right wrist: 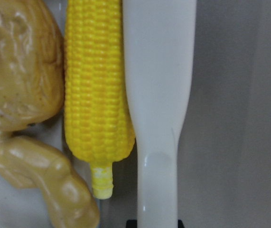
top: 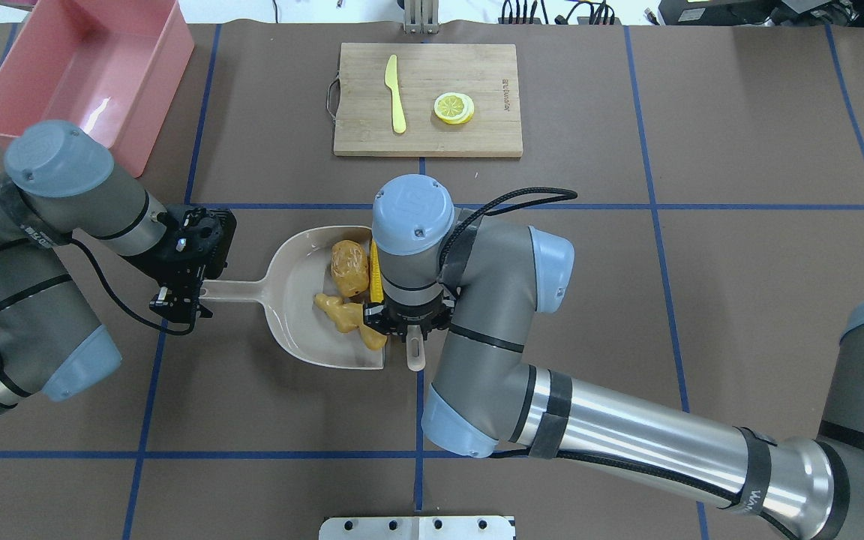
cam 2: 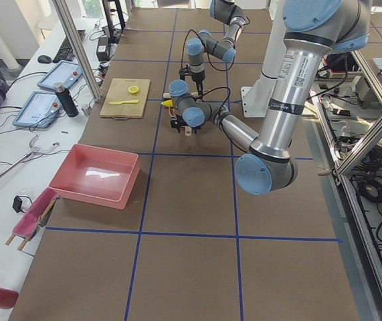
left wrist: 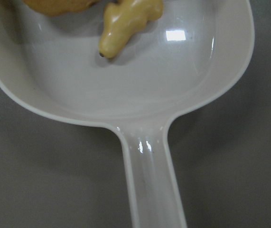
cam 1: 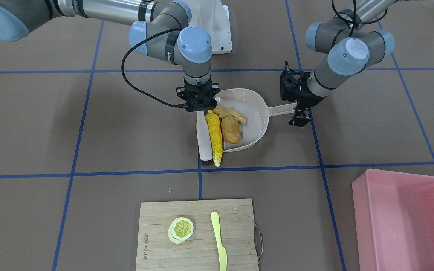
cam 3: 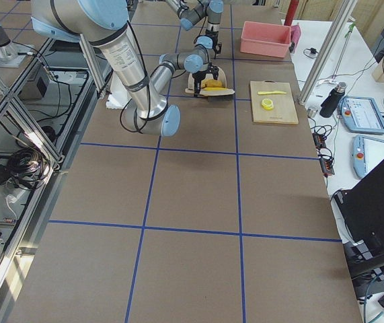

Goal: Sweep and dump trash into bin
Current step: 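Sweep the corn and tan pieces into the dustpan with the right gripper's brush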

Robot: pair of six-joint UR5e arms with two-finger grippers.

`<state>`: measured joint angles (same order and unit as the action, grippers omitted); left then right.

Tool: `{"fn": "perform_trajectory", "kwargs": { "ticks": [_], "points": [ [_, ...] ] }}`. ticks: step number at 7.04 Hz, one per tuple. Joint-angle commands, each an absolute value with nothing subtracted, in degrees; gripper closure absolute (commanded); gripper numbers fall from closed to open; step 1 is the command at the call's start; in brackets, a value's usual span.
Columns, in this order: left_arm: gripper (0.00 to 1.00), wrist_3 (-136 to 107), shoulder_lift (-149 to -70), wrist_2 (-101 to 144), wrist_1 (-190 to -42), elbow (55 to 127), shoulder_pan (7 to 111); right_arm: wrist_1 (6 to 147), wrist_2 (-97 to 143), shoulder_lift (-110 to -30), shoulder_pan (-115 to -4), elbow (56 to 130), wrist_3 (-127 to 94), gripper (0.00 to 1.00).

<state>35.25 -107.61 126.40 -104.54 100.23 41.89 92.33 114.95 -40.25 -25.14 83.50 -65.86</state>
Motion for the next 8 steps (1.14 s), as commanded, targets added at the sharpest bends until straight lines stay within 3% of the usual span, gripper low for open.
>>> {"fn": "perform_trajectory", "kwargs": {
  "ticks": [1,5,8],
  "points": [
    [0.59,35.1,-107.7,127.0,-104.3,100.3,41.9,90.1,116.8,-37.8,-23.8,82.2,-67.2,1.00],
    [0.91,32.0,-107.5,128.1,-104.5,100.4,42.1,79.2,117.4,-37.4,-22.3,82.4,-74.8,1.00],
    [0.99,31.9,-107.5,128.2,-104.4,100.3,42.2,76.0,118.3,-37.9,-22.8,82.9,-76.6,1.00]
  ]
}}
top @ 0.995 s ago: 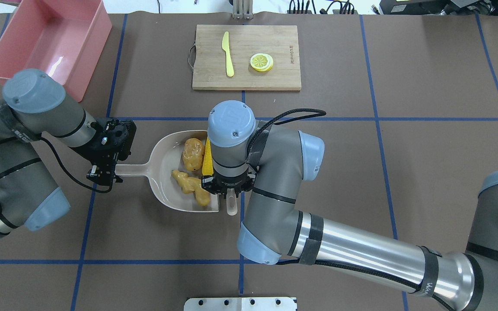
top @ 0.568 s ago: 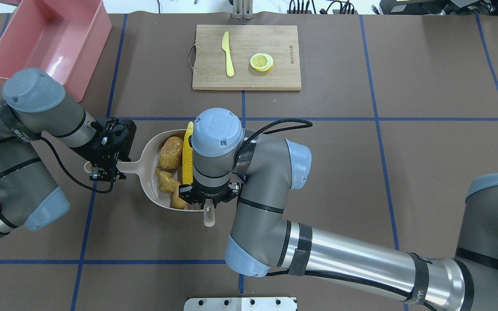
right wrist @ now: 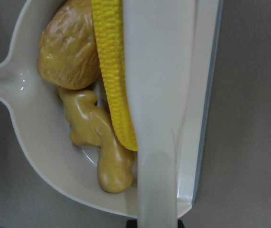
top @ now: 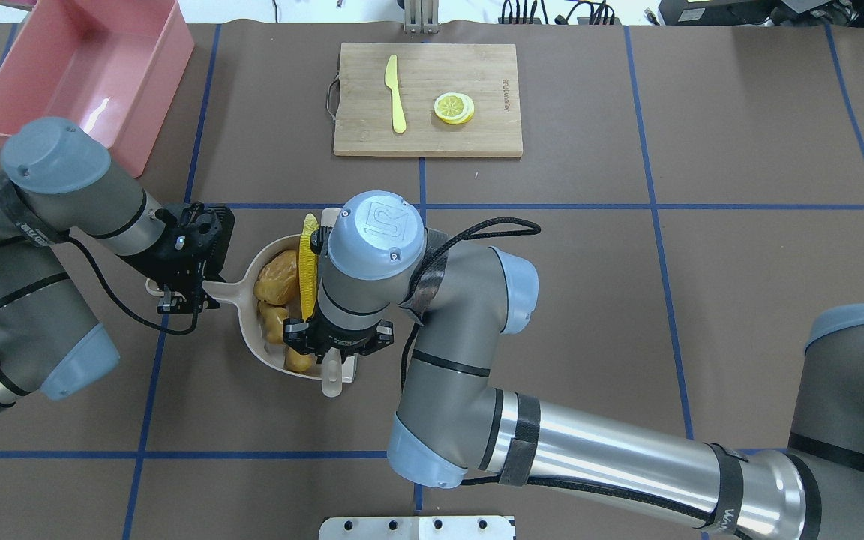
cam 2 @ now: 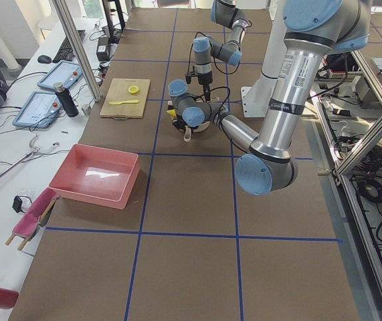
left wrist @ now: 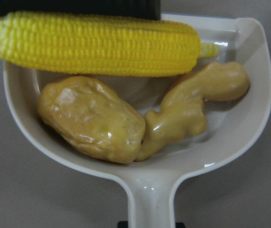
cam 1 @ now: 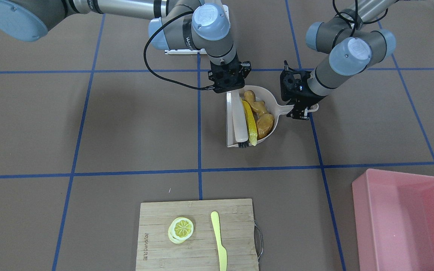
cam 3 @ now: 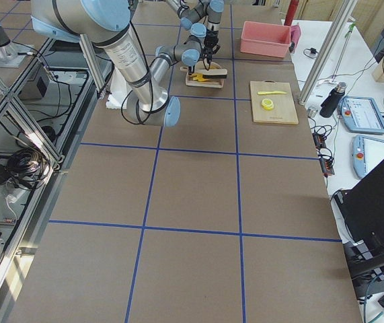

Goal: Sweep and dump trash into bin
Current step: 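Sweep the corn and tan pieces into the dustpan with the right gripper's brush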

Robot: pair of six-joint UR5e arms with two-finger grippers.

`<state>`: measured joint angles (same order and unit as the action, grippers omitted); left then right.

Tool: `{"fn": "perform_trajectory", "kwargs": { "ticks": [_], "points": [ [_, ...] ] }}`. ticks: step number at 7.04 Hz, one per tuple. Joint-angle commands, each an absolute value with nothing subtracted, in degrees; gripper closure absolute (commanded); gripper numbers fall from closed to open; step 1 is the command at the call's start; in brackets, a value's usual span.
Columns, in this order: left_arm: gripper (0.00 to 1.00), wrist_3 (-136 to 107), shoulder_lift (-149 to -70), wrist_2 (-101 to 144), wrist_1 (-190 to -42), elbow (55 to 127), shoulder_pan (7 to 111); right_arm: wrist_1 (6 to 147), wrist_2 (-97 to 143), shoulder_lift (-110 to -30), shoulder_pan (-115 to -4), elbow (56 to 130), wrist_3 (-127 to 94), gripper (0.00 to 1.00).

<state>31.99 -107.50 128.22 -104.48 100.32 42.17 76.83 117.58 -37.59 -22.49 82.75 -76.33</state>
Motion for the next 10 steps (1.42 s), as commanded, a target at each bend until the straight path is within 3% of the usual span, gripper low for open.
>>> {"fn": "perform_trajectory", "kwargs": {
  "ticks": [1,8,10],
  "points": [
    [1.00,32.0,-107.5,128.2,-104.5,100.3,42.2,76.5,121.0,-38.3,-23.8,83.4,-76.7,1.00],
    [1.00,31.9,-107.1,130.6,-107.4,100.5,43.4,81.5,121.2,-42.9,-23.9,86.7,-75.1,1.00],
    [1.00,30.3,-106.7,131.1,-110.0,100.3,43.8,88.0,121.1,-44.8,-23.9,91.6,-72.1,1.00]
  ]
}}
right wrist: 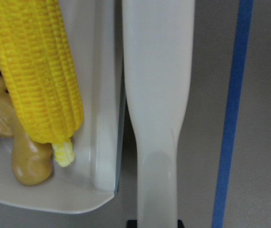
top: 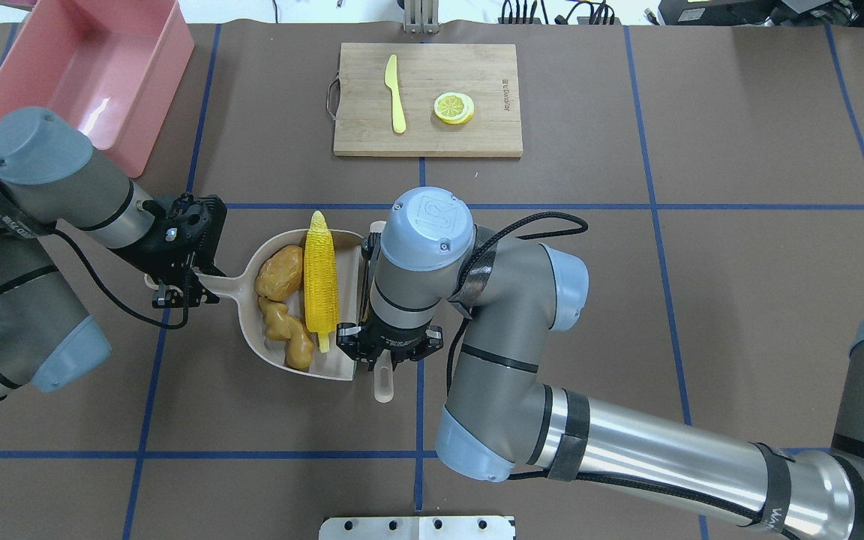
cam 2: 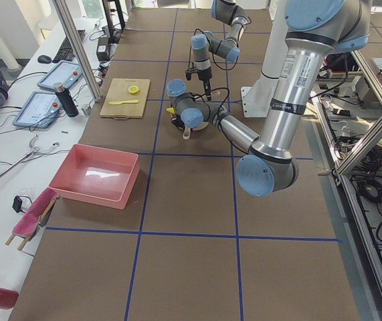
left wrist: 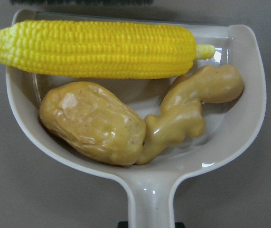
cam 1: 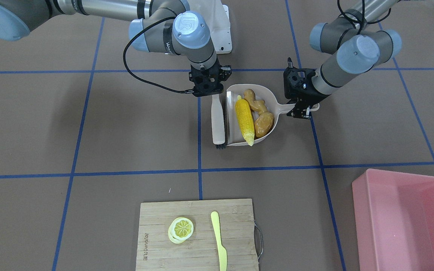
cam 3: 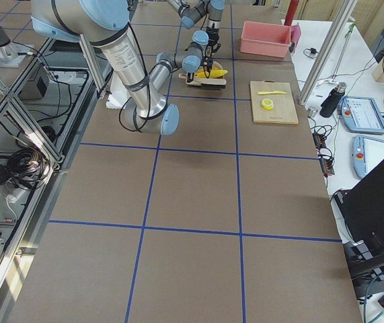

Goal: Sweep and dump trash into bin
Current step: 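Sweep the corn and tan pieces into the dustpan with the right gripper's brush, then lift the dustpan toward the pink bin with left gripper while right withdraws brush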

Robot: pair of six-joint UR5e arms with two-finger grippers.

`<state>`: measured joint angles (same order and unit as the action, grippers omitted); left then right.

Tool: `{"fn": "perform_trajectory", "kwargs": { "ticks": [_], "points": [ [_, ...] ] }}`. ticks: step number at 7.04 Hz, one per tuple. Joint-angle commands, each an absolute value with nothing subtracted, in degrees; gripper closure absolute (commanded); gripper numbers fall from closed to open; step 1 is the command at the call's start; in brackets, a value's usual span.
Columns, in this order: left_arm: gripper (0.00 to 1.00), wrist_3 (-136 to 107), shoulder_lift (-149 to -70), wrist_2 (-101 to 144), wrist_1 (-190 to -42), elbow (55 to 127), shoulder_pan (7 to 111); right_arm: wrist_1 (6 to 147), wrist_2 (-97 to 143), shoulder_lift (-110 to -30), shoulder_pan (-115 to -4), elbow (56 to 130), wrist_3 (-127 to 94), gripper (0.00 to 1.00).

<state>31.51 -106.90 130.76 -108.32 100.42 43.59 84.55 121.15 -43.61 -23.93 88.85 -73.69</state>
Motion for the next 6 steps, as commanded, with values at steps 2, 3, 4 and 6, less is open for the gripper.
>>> {"fn": "perform_trajectory", "kwargs": {
  "ticks": [2,3,4,6],
  "points": [
    [1.00,27.2,-106.6,132.3,-113.5,100.0,43.8,91.1,120.9,-48.4,-23.8,96.3,-70.6,1.00],
    [1.00,26.5,-106.2,132.7,-114.9,100.0,44.0,97.1,120.9,-52.3,-25.3,102.9,-66.9,1.00],
    [1.00,23.1,-105.6,132.9,-117.3,100.1,45.2,101.7,120.9,-56.0,-27.6,109.4,-64.1,1.00],
    [1.00,20.7,-104.7,132.8,-118.3,100.6,50.0,107.2,121.3,-63.2,-33.5,117.0,-56.2,1.00]
  ]
}}
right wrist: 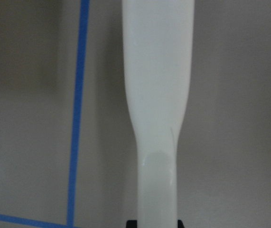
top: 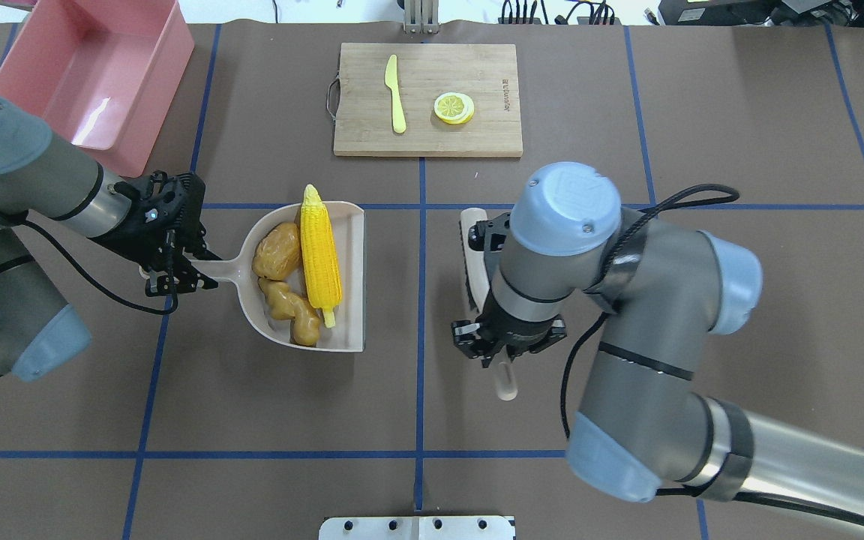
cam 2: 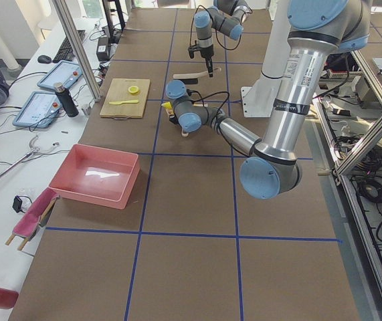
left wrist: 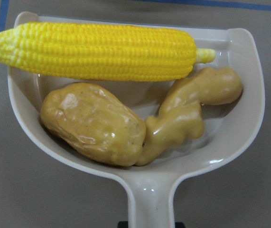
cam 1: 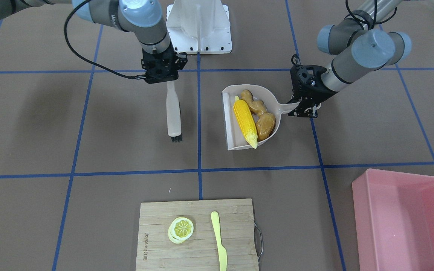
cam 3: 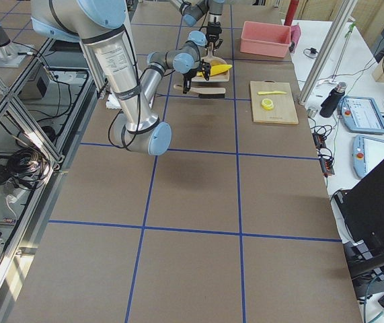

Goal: Sweep and dump trash into bin
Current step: 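Lift the dustpan toward the pink bin with left gripper while right withdraws brush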

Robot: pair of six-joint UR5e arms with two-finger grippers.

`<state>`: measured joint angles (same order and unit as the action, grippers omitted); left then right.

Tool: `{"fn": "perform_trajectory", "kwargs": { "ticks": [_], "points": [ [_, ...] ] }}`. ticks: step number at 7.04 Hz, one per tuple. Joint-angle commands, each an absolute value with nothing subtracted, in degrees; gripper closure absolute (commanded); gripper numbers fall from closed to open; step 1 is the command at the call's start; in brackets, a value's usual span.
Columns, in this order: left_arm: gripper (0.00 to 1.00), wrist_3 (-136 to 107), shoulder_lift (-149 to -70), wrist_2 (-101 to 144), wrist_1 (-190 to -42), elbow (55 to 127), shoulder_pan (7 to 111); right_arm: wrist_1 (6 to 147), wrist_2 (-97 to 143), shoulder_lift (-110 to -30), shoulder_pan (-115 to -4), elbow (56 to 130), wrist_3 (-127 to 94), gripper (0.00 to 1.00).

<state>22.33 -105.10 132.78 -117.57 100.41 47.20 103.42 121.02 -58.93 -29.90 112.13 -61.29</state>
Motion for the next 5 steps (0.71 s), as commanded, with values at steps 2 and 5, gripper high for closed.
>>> {"fn": "perform_trajectory", "kwargs": {
  "ticks": [2,5],
  "points": [
    [1.00,12.7,-103.6,132.5,-118.3,101.2,53.4,110.0,122.4,-69.8,-42.0,120.1,-45.7,1.00],
    [1.00,8.4,-103.2,131.9,-117.5,100.8,58.8,109.6,127.3,-81.3,-51.6,120.4,-38.0,1.00]
  ]
}}
